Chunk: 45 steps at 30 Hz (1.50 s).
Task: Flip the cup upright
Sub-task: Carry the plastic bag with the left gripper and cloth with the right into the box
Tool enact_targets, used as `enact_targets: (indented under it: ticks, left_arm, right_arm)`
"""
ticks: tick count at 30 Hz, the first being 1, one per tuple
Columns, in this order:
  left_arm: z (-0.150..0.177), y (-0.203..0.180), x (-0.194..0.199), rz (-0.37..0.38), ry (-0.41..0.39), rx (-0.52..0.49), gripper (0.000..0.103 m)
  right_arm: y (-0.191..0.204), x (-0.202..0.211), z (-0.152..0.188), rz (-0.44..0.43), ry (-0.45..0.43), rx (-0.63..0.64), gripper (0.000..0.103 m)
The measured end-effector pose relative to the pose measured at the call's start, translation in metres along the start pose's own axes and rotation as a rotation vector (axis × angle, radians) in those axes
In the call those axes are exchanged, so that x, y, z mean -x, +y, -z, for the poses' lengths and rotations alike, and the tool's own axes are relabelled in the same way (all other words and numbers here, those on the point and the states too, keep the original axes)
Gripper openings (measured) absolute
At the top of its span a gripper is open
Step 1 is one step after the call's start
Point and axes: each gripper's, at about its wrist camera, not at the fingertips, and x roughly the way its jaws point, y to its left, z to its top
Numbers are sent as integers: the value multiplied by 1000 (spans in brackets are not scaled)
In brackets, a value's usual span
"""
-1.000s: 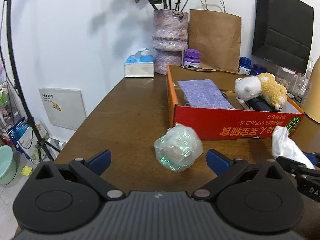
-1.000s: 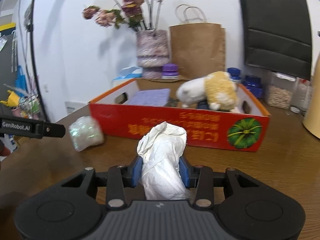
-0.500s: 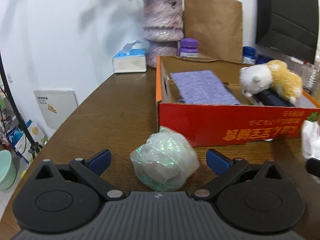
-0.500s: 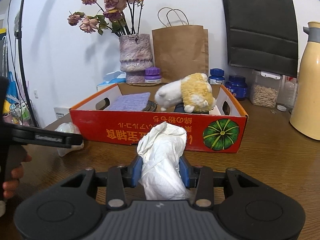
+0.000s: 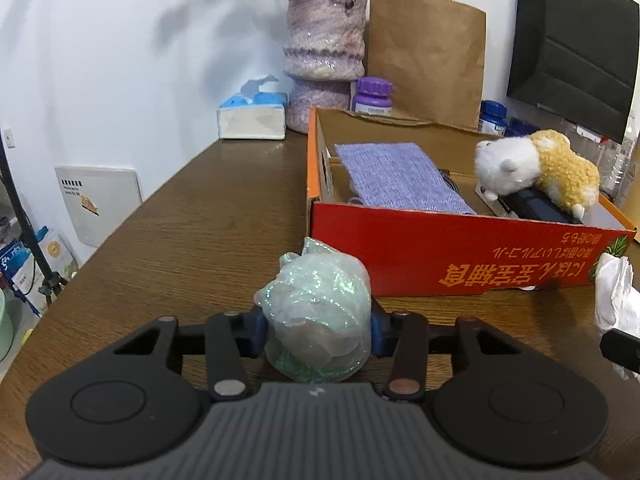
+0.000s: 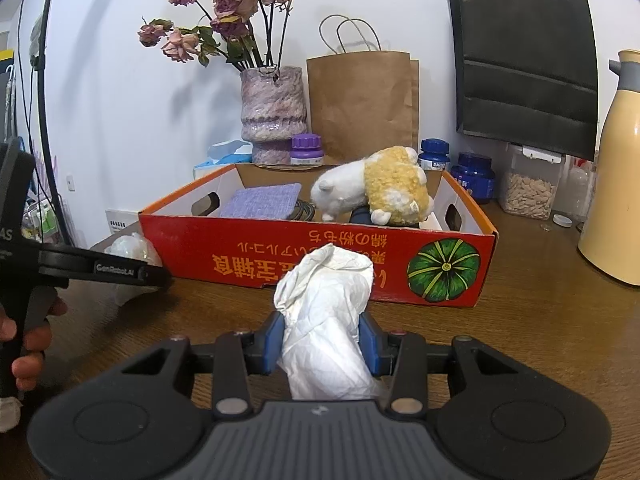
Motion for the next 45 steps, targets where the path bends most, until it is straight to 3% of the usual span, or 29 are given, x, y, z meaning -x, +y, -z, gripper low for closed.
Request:
enact_targets:
  ticks: [24, 45]
  left_arm:
    - [14, -41, 64, 84, -88, -1, 47]
    - [-37, -62, 72, 113, -165, -3, 47]
  right_arm:
    - [2, 23, -8, -20, -97, 7, 39]
    - [0, 25, -46, -39, -169, 29, 39]
